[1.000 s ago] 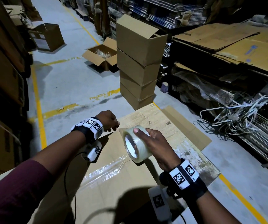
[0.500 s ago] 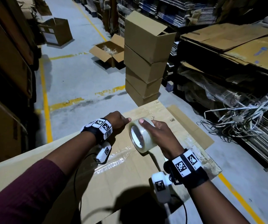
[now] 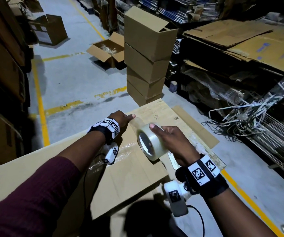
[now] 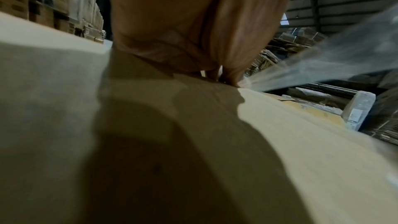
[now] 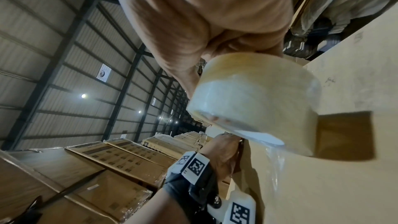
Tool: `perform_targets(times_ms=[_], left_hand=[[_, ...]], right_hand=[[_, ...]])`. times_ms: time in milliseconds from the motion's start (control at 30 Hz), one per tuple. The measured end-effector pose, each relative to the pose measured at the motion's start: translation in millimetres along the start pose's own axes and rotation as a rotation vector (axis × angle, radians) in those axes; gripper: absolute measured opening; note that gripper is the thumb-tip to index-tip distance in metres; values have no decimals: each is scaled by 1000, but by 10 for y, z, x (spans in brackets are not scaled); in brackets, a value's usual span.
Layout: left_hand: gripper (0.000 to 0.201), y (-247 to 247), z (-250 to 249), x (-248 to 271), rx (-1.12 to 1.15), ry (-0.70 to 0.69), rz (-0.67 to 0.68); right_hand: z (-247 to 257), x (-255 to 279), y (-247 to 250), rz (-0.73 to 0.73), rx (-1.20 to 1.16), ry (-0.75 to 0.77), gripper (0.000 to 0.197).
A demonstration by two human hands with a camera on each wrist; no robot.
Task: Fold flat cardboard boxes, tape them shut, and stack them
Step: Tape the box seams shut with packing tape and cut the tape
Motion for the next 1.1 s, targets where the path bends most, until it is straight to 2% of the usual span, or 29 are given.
perform_targets(times_ms=[167,267,333,400,467,633,733,833,933,1100], left_hand=[[62,1,-7,-34,-92,-18,2],[64,1,-13,-50,-132,-39,19],[66,5,-11,-59,-159,-33,33],[67,10,-9,-64,-188,-17,41],[69,-1,-7,-65,-214,-9,48],[69,-6,-80,-43,-260,-16,59],[68,-21,-88,-44,-290,-18,59],[69,-40,-77,-73,-298,-27,69],[70,-26,-91,-48,-293,-2,90],[71,-16,-146,34,-292,11,98]], right_hand=[[-197,419,367,-40,84,-10,52],[-445,656,571,-40,113,-33,54],[-674,726,634,-15,110,-73,64],[-821,765,635,-2,63,-89,85],[-850,798,603,-9,49,-80,91],[-819,869,546,-37,114,-23,87],[-846,880,556,-33,156,-29,80],[-1018,874,560,6,197,-62,85],[-1226,876,564,-85,219,-58,73],[-1582,701,397,-85,106,-122,87]])
Point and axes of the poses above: each hand's wrist, its own x-axis away from the middle knuckle, its own y-axis out of the back of the hand, z = x × y, the point moved 6 cm from there along -x, towards the middle knuckle, and after that the axes turned 15 degrees about -y, right-handed, at the moved point
